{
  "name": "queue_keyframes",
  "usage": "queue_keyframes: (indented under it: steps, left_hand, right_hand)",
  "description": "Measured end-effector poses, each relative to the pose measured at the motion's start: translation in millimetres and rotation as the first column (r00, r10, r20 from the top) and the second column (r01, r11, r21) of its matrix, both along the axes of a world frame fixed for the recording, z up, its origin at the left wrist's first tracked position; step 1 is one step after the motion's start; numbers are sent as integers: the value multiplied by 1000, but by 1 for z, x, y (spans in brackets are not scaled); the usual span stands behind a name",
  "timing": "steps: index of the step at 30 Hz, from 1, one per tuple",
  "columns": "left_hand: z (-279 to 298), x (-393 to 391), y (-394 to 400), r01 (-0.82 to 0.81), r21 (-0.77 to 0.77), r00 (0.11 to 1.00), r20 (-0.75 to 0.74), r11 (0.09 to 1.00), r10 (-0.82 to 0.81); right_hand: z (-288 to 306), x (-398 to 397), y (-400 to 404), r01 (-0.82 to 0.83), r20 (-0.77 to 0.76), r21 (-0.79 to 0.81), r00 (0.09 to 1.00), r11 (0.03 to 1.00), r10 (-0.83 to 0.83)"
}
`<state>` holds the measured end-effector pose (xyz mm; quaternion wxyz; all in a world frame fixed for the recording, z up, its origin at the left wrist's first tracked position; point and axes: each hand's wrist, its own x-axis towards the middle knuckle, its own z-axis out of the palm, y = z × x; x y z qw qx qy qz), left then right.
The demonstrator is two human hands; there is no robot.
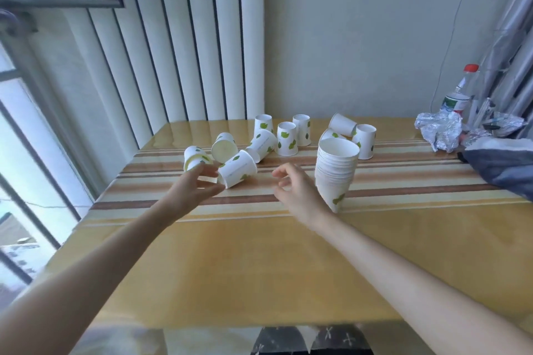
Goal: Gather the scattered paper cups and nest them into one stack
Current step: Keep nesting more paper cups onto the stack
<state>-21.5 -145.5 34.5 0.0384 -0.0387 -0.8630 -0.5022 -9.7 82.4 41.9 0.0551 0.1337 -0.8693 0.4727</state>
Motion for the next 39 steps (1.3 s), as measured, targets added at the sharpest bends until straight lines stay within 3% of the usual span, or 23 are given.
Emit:
queue_keyframes:
  steps: [4, 7, 11, 13, 15, 18, 20, 23, 27, 29, 32, 34, 39]
  left_hand:
    - [-1, -13, -34, -88, -80, 996, -35, 993, 85]
    - [-6, -31, -62, -149, -277, 982, -154, 949, 110]
    - [-12, -53, -86, -100, -609, 985, -173, 787, -8]
    - [-13, -62, -89, -61, -799, 987, -137, 598, -83]
    - [-14, -70, -90, -13, -885, 980, -105, 465, -172]
    - [-22, -82, -87, -30, -913, 952, -151, 407, -267]
    - [-24, -84, -83, -8, -894, 959, -133, 448, -249]
    - [-31, -81, -77, -22, -785, 973, -158, 620, -165]
    - [-22, -70, -67, -36, -632, 986, -151, 774, -77]
    - [-13, -63, -60, -26, -548, 992, -121, 836, -49]
    - [3, -54, -49, -18, -263, 992, -124, 965, -15]
    - [16, -49, -40, 4, -143, 993, -115, 990, -21]
    - [51, -44, -11, 8, -27, 988, -157, 1000, -13]
  right_hand:
    - [-13, -39, -54, 89, 388, -55, 920, 994, -61]
    - [-19, -65, -82, 292, 563, -207, 816, 934, -131]
    - [-19, -93, -107, 504, 637, -216, 722, 836, -271]
    - [-22, -106, -115, 542, 631, -241, 718, 805, -295]
    - [-21, -115, -119, 567, 647, -246, 700, 786, -302]
    - [-21, -127, -120, 589, 686, -252, 668, 768, -287]
    - [-20, -131, -118, 601, 700, -290, 664, 745, -263]
    - [-21, -132, -114, 619, 682, -378, 689, 689, -244]
    - [-16, -126, -102, 590, 603, -503, 763, 632, -232]
    - [-7, -119, -93, 526, 519, -508, 819, 682, -245]
    - [16, -108, -82, 418, 369, -461, 893, 783, -259]
    - [36, -99, -74, 359, 283, -445, 926, 821, -251]
    - [83, -72, -46, 271, 102, -399, 962, 876, -251]
